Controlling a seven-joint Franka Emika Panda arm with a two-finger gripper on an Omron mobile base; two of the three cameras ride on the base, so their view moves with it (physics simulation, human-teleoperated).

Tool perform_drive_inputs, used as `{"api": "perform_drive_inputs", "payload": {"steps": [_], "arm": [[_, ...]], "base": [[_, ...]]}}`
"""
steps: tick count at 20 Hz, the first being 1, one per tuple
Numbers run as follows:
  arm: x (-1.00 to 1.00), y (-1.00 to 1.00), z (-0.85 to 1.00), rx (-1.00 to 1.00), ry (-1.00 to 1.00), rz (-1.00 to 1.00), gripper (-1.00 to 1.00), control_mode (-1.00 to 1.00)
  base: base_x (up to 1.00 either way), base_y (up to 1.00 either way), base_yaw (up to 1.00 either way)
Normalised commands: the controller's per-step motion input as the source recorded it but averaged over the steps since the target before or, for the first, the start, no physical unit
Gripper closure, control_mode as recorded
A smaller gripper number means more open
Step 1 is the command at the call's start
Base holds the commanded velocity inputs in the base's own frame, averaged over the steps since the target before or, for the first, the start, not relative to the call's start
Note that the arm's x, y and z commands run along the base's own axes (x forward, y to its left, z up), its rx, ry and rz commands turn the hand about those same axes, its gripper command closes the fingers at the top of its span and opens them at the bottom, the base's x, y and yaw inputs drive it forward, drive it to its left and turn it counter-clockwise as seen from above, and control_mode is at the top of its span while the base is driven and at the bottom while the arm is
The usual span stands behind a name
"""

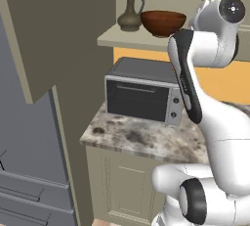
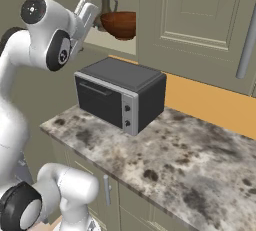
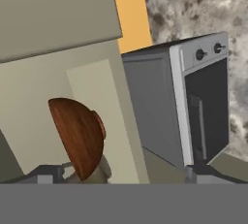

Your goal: Pick the mug and place it in the sink. Pick the bowl and place it in the open cabinet and then close the cabinet.

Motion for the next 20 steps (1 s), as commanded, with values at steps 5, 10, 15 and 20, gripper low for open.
{"api": "perform_drive_inputs", "payload": {"steps": [5, 10, 15, 20], "arm": [[-0.74, 0.31, 0.00, 0.00, -0.06, 0.00, -1.00, -1.00], [-0.71, 0.18, 0.00, 0.00, -0.01, 0.00, -1.00, -1.00], [-0.65, 0.16, 0.00, 0.00, 0.03, 0.00, -1.00, -1.00], [-0.57, 0.08, 0.10, 0.00, 0.05, 0.00, -1.00, -1.00]], "base": [[0.00, 0.00, 0.00], [0.00, 0.00, 0.00], [0.00, 0.00, 0.00], [0.00, 0.00, 0.00]]}}
